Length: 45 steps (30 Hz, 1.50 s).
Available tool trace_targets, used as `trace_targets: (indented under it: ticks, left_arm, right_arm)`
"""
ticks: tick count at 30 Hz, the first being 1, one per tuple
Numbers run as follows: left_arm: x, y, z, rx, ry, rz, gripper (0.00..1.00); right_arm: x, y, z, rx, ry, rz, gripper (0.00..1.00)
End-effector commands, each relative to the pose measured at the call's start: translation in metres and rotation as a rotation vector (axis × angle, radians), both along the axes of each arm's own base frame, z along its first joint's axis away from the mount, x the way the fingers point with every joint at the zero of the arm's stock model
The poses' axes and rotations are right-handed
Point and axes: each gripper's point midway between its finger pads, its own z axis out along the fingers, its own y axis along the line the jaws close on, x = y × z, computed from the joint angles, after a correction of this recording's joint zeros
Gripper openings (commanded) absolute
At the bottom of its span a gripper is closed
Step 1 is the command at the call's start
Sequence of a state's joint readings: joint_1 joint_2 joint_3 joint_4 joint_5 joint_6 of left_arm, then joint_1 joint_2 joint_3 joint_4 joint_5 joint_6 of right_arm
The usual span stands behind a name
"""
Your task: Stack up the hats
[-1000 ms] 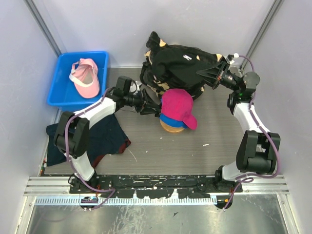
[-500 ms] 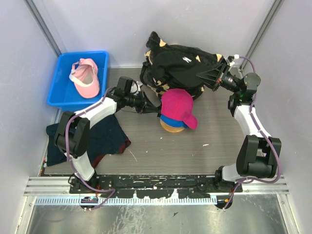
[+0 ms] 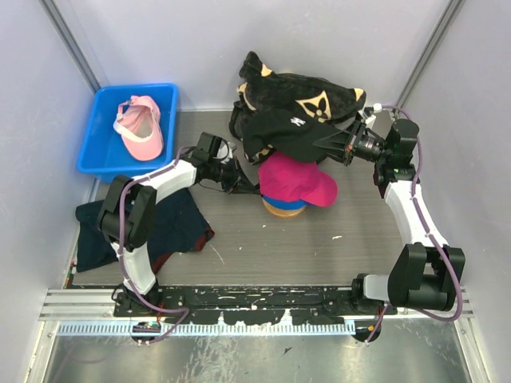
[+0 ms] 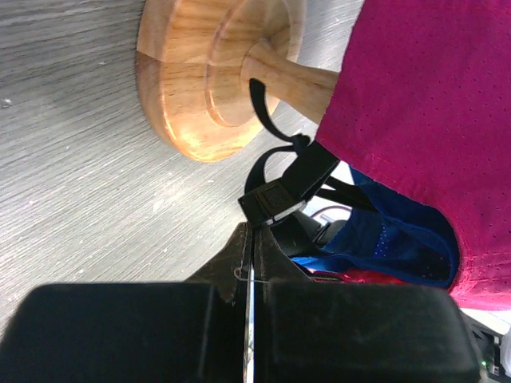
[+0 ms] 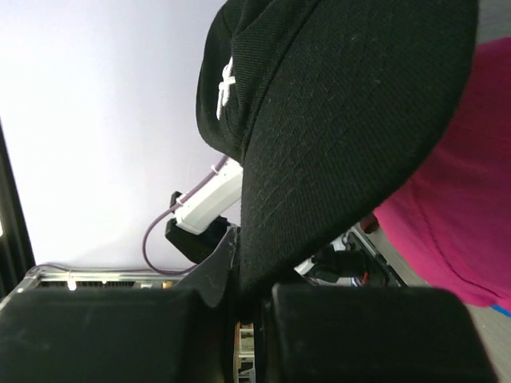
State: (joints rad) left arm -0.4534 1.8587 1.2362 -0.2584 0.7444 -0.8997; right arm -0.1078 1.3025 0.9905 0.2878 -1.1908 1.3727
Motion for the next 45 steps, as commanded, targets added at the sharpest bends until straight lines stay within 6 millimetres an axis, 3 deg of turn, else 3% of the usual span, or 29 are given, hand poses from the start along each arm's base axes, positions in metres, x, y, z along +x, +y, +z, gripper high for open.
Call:
trace_targets:
  ticks: [1, 12, 15, 18, 21, 27, 33, 37, 45]
  left_arm:
    - [-0.003, 0.006, -0.016, 0.051, 0.015, -0.019, 0.03]
    - [0.006, 0.002, -0.012, 0.047, 0.0, -0.02, 0.03]
    - [0.007, 0.001, -0.012, 0.044, 0.001, -0.018, 0.03]
    - [0.007, 0.001, -0.013, 0.044, 0.006, -0.017, 0.03]
    - [0.008, 0.0, -0.014, 0.042, 0.01, -0.015, 0.03]
    - [0.009, -0.001, -0.011, 0.036, 0.004, -0.011, 0.03]
    - [0.01, -0.001, -0.012, 0.033, 0.01, -0.008, 0.03]
    - [0.011, -0.002, -0.014, 0.033, 0.015, -0.007, 0.03]
    - [0.015, -0.003, -0.019, 0.037, 0.024, -0.007, 0.02]
  right_arm:
    - [-0.015, 0.003, -0.009, -0.074, -0.031, 0.015, 0.01]
    - [-0.005, 0.011, -0.032, -0.058, 0.024, 0.045, 0.01]
    - [0.003, 0.02, -0.02, -0.024, -0.022, 0.049, 0.01]
    - [0.012, 0.034, 0.008, 0.027, -0.126, 0.065, 0.01]
    - [0.02, 0.047, 0.015, 0.024, -0.158, 0.091, 0.01]
    - [0.019, 0.046, -0.013, -0.092, -0.077, 0.101, 0.01]
    - [0.006, 0.037, -0.041, -0.176, -0.045, 0.102, 0.01]
    - [-0.007, 0.027, -0.058, -0.188, -0.002, 0.097, 0.01]
    - [-0.039, 0.013, -0.073, -0.192, 0.039, 0.095, 0.01]
